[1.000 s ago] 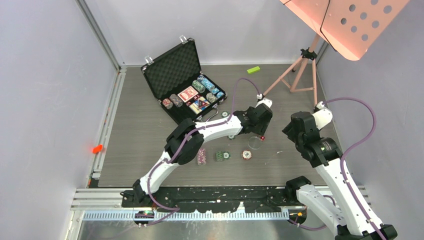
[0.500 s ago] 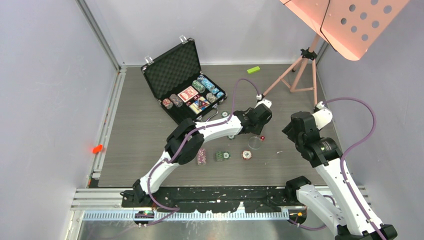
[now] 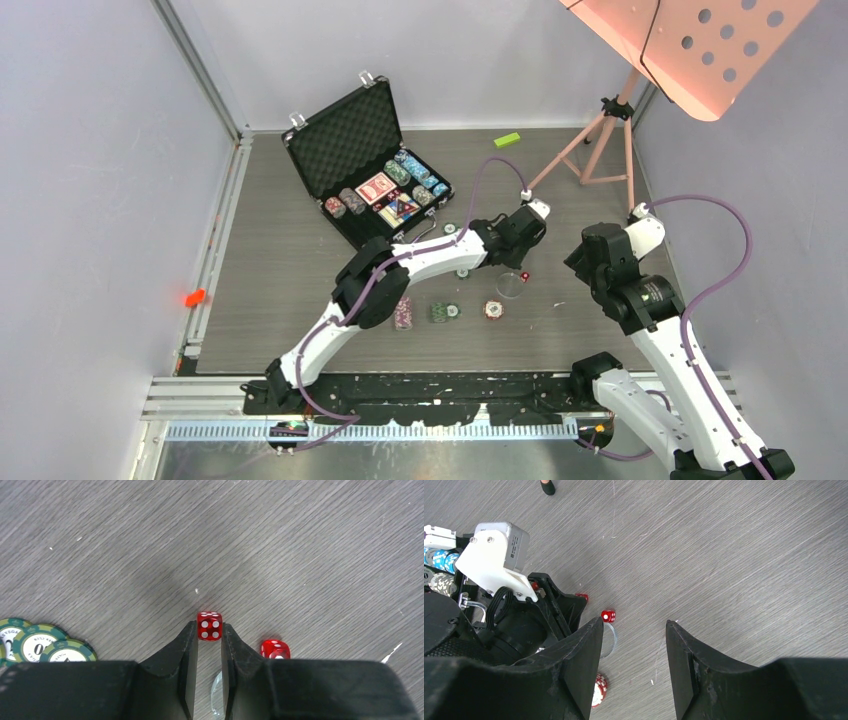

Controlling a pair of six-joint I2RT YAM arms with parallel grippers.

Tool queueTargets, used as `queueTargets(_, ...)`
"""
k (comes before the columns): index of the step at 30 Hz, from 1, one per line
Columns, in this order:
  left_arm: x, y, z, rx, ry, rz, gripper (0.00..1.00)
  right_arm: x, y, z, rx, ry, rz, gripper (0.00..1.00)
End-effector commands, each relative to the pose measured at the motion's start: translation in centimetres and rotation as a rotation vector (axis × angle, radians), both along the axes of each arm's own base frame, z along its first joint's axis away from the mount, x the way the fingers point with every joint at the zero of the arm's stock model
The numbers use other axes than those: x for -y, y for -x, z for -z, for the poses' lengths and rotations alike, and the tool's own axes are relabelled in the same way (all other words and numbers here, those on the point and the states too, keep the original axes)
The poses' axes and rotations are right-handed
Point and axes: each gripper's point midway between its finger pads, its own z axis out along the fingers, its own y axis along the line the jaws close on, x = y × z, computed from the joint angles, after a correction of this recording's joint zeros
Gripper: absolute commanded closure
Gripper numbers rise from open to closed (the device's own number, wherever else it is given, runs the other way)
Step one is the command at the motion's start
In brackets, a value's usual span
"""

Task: Pack up texas hold em set

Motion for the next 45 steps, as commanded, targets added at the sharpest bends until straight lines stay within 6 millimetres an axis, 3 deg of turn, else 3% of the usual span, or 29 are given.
queueTargets(1, -1.5, -2.1, -6.2, 0.087, 0.035, -0.019, 0.93, 0.2, -0.4, -0.5, 0.023, 0.005, 0.014, 0.44)
queueTargets(7, -6.0, -5.6, -9.4, 0.131, 0.051, -0.108, 0.93, 0.2, -0.4, -0.3, 0.019, 0.003, 0.012, 0.44)
queueTargets(13, -11.9, -9.9, -11.3, 0.157, 0.053, -0.233, 0.93, 0.1, -0.4, -0.3, 0.016, 0.001, 0.009, 0.44)
queueTargets(20, -19.9, -15.5, -11.5, 0.180, 0.036, -0.435, 0.93, 0.0, -0.5, -0.2, 0.009, 0.000, 0.004, 0.45)
queueTargets(27, -26.9, -17.9, -9.9, 0.156, 0.044, -0.690, 0.92, -0.2, -0.6, -0.1, 0.006, -0.006, 0.001, 0.44)
queueTargets(36, -31.7, -18.6, -7.9, 0.128, 0.105, -0.937, 0.92, -0.3, -0.7, -0.1, 0.007, -0.008, -0.001, 0.44)
queueTargets(45, -33.3, -19.0, -6.3, 0.073, 0.140, -0.996, 0.93, -0.3, -0.6, -0.2, 0.011, -0.011, -0.002, 0.44)
